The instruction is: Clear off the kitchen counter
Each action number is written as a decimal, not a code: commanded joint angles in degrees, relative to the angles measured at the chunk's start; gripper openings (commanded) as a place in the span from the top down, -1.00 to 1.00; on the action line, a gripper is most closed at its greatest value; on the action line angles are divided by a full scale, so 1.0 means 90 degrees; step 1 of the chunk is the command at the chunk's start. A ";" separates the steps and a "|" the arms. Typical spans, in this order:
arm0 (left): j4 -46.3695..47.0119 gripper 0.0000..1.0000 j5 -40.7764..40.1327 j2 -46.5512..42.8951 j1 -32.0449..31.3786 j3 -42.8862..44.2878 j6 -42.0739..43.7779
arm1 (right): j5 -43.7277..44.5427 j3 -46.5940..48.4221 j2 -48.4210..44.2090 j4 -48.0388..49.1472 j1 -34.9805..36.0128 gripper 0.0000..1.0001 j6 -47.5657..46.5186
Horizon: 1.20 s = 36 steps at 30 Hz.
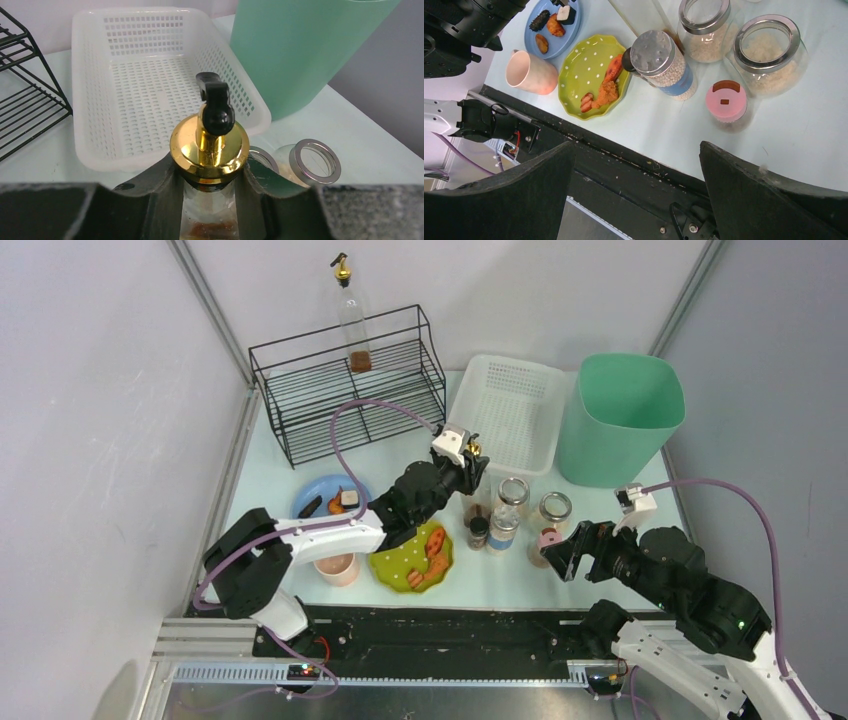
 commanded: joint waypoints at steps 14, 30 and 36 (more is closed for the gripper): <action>-0.0543 1.00 -0.1029 -0.1136 -0.0049 0.0725 0.1502 | -0.0057 0.0061 0.0008 0.0157 0.0034 -0.97 0.0009; -0.2898 1.00 -0.1364 -0.1985 0.1043 0.2866 0.2109 | -0.0246 -0.0104 0.0175 0.0581 0.0029 -0.97 -0.0004; -0.3473 1.00 -0.1286 -0.1751 0.2050 0.3791 0.2031 | -0.0245 -0.0101 0.0225 0.0658 0.0034 -0.97 -0.0018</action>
